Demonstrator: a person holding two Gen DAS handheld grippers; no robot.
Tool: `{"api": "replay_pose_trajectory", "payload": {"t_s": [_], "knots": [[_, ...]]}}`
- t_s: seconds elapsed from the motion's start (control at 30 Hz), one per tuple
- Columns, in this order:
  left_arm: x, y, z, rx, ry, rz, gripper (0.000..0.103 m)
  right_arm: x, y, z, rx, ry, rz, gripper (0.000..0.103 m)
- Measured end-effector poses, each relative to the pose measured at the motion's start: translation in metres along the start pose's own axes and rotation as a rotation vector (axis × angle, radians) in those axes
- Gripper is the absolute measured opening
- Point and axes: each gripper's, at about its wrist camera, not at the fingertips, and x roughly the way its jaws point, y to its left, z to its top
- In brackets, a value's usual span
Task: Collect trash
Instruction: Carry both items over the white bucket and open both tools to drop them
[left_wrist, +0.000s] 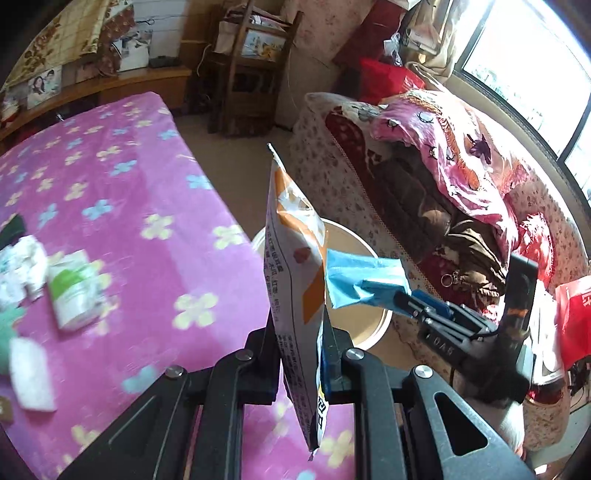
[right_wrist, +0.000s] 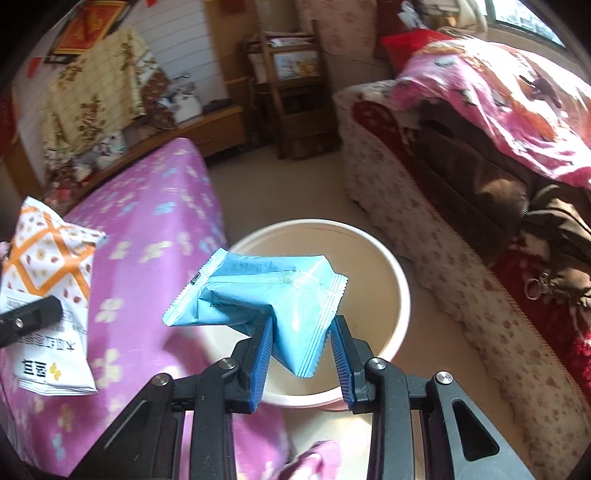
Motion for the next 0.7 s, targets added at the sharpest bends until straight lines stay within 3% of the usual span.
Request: {"api": "replay_pose_trajectory", "payload": {"t_s": [0.17, 0.27, 0.33, 0.4, 0.7], "knots": [[0.028, -0.016, 0.015, -0.012, 0.014, -0.015, 0.018, 0.019, -0.019, 0.001, 0.016, 0.023, -0.083, 0.034], [0.042, -0.024, 0.021, -0.015, 0.015, -0.020, 0.022, 0.028, -0.028, 0.002, 0.048, 0.035, -0.082, 0.036], [0.047, -0.026, 0.023, -0.020, 0.017, -0.019, 0.044, 0.031, -0.031, 0.003, 0.057, 0.038, -0.100, 0.037], [0.048, -0.025, 0.023, -0.034, 0.008, -0.014, 0.056, 0.032, -0.036, 0.003, 0.084, 0.040, -0.078, 0.037], [0.043, -0.016, 0.016, -0.049, 0.011, 0.014, 0.056, 0.034, -0.037, 0.000, 0.135, 0.048, 0.006, 0.040]]}}
